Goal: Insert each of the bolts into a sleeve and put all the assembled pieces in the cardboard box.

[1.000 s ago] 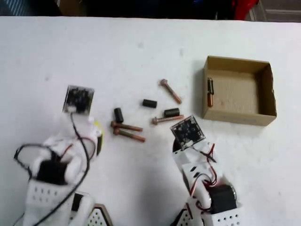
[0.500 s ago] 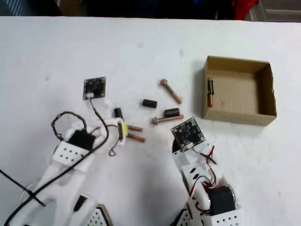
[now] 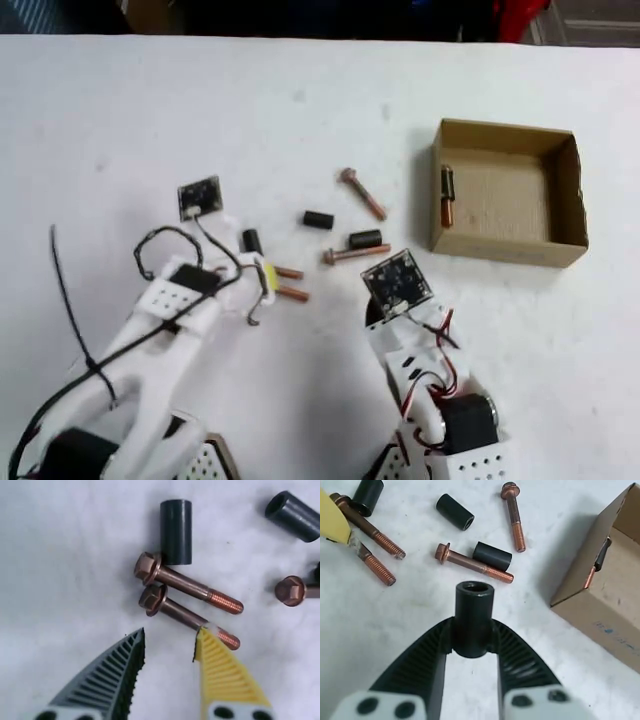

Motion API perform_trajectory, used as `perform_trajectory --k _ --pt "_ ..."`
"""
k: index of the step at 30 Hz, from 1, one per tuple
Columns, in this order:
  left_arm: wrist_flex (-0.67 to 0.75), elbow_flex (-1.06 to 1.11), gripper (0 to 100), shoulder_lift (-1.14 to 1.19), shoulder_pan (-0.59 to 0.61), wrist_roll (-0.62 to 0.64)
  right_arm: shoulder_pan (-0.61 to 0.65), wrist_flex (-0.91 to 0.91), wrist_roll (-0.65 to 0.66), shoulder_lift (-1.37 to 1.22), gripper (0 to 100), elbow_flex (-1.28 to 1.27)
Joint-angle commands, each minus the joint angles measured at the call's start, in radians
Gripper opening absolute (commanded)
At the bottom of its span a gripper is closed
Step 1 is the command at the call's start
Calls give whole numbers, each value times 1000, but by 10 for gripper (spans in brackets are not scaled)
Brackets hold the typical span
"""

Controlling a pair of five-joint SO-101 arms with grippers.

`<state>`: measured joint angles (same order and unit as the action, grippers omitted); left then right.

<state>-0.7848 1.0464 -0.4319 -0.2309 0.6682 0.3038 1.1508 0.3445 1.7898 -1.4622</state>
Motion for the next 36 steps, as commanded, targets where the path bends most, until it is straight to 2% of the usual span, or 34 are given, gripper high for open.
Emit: perform_trajectory --k 1,12,18,28,33,36 --pt "61 -48 188 41 -13 14 -8 -24 -6 10 17 6" --pt "190 -49 186 160 -12 12 -10 -24 -6 10 17 6" --pt "189 -87 68 183 74 9 -10 -22 -6 10 17 6" --pt "147 -86 182 180 58 9 -10 -22 -6 10 17 6" --pt "147 -87 194 180 -16 12 -10 -22 -6 10 17 6" --pt "155 -87 195 180 -19 12 -10 -22 -6 10 17 5"
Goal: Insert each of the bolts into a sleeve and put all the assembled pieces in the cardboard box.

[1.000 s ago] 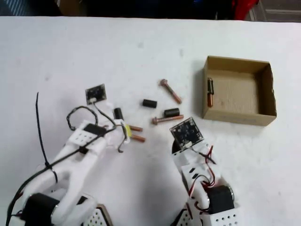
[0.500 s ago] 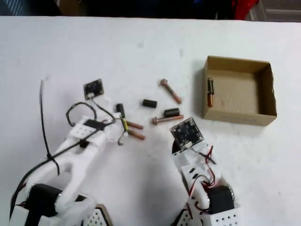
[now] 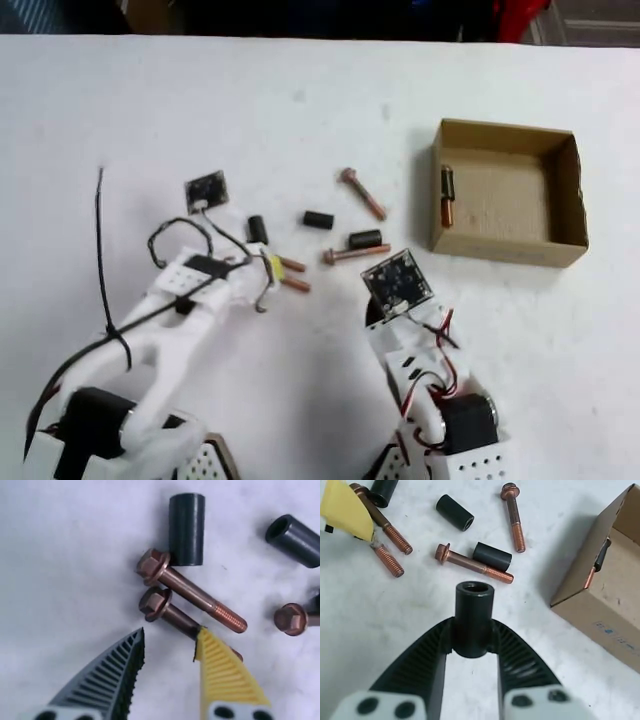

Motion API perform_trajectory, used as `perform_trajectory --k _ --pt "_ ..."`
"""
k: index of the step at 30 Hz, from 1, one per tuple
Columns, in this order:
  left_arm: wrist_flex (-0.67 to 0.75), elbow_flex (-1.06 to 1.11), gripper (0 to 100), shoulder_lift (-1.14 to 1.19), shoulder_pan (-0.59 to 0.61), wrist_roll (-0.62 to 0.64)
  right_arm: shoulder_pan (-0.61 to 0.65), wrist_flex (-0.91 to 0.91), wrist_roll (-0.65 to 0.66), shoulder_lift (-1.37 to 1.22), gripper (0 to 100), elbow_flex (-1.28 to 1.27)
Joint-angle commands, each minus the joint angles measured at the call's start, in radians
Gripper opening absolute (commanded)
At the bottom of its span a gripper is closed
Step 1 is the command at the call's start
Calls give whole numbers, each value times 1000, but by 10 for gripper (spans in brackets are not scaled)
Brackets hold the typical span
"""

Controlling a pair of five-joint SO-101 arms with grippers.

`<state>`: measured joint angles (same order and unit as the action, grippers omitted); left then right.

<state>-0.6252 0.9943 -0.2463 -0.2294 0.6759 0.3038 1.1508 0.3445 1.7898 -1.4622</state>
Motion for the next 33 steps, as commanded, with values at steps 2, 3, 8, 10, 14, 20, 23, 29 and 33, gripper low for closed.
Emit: perform_trajectory --k 2,3,8,10,14,20,23,29,33 --pt "-3 -38 195 -5 -16 5 -10 -24 -6 10 17 -2" --pt "-3 -46 194 2 -16 6 -10 -24 -6 10 17 -5" --pt "-2 -61 192 4 -15 6 -10 -24 -6 10 17 -5" --pt "26 -54 192 5 -15 6 -10 -24 -6 10 17 -5" --pt "38 -61 192 47 -15 6 -10 -24 -6 10 17 -6" --pt "31 -143 192 173 -15 6 -10 -24 -6 10 17 -6" --pt "31 -150 191 182 -15 6 -10 -24 -5 10 17 -6" --pt "31 -153 98 182 -13 0 -10 -24 -5 10 17 -11" --pt "31 -150 100 180 -12 -2 -10 -24 -5 10 17 -15"
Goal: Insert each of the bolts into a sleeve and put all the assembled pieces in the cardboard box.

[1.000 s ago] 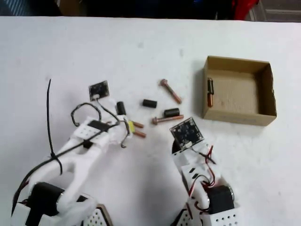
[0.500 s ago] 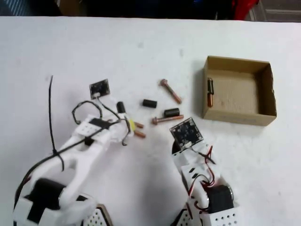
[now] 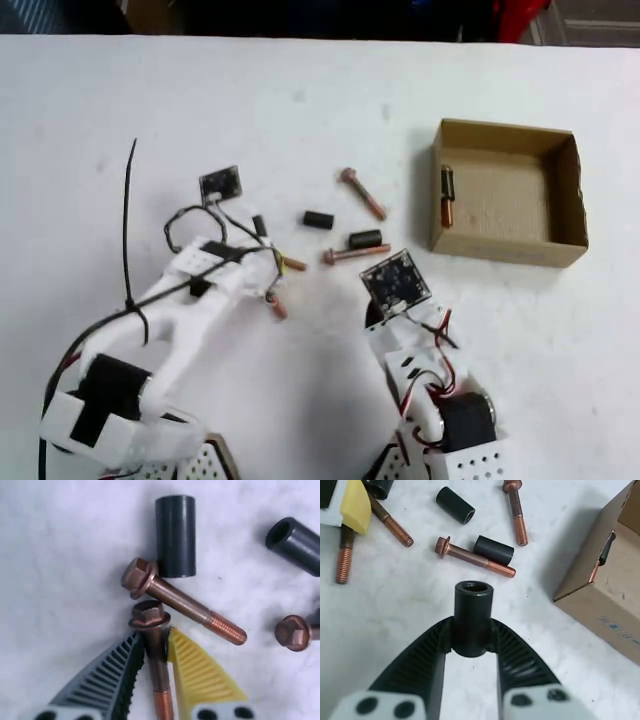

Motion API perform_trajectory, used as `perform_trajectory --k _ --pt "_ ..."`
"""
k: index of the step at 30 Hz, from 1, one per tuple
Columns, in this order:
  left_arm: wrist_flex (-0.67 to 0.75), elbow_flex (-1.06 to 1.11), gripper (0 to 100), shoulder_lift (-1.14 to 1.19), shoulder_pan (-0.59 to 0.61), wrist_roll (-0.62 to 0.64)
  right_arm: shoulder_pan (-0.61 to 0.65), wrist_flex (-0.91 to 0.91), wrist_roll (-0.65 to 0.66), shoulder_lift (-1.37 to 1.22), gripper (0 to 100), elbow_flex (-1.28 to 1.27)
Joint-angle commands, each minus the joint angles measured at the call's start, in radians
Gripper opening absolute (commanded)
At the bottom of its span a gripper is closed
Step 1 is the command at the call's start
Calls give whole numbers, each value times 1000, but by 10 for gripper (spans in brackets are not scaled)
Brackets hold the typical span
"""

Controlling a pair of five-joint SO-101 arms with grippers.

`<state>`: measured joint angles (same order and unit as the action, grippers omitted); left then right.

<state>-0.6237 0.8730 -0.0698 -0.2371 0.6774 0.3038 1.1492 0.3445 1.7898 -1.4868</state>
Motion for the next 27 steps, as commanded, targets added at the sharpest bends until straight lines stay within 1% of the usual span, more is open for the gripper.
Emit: perform_trajectory --k 1,7,10,13,17,20,27 --pt "29 -28 108 4 -4 -3 -10 -22 -5 10 17 9" --pt "32 -34 192 4 54 -3 -10 -22 -5 10 17 9" --pt "31 -34 219 4 48 -3 -10 -22 -5 10 17 9" --pt "29 -34 168 4 47 -3 -10 -22 -5 10 17 9" --pt "29 -34 43 4 53 -14 -10 -22 -5 10 17 9" --pt "29 -28 35 4 53 -61 -10 -22 -5 10 17 9" --pt "29 -32 24 2 54 -66 -2 -22 -5 10 17 9"
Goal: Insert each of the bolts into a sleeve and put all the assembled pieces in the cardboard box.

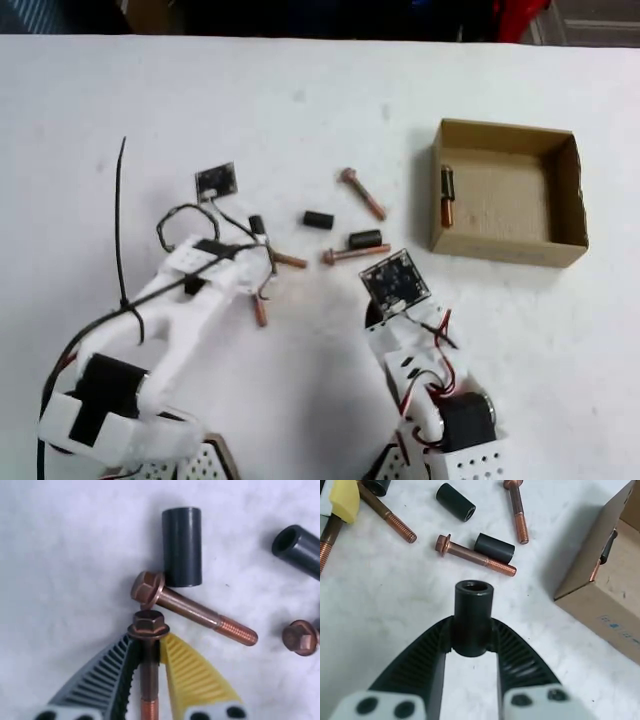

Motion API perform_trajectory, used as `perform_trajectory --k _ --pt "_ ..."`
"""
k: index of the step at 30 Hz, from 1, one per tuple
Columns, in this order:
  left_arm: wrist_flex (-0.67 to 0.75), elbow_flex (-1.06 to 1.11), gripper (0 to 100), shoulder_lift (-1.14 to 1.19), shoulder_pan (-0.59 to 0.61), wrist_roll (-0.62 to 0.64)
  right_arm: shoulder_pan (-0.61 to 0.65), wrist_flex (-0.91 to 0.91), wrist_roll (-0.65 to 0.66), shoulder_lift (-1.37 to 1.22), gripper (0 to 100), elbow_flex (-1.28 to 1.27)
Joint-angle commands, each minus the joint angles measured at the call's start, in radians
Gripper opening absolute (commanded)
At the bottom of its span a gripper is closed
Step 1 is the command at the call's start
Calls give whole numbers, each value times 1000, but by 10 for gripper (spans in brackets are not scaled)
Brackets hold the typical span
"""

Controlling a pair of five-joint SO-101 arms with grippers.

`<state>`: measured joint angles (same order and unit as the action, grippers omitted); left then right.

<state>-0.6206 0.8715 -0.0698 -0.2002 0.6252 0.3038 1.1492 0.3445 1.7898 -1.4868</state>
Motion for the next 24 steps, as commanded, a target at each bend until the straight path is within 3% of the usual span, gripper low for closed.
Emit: perform_trajectory --k 1,5,10,24 --pt "26 -31 25 2 16 -14 -2 -27 -5 10 17 9" --pt "0 -34 27 2 12 -14 -2 -119 -6 10 17 -21" --pt "-170 -101 24 -90 12 -20 -1 -275 -12 10 17 -98" --pt "-210 -20 24 -539 13 -342 182 -321 -14 10 17 -106"
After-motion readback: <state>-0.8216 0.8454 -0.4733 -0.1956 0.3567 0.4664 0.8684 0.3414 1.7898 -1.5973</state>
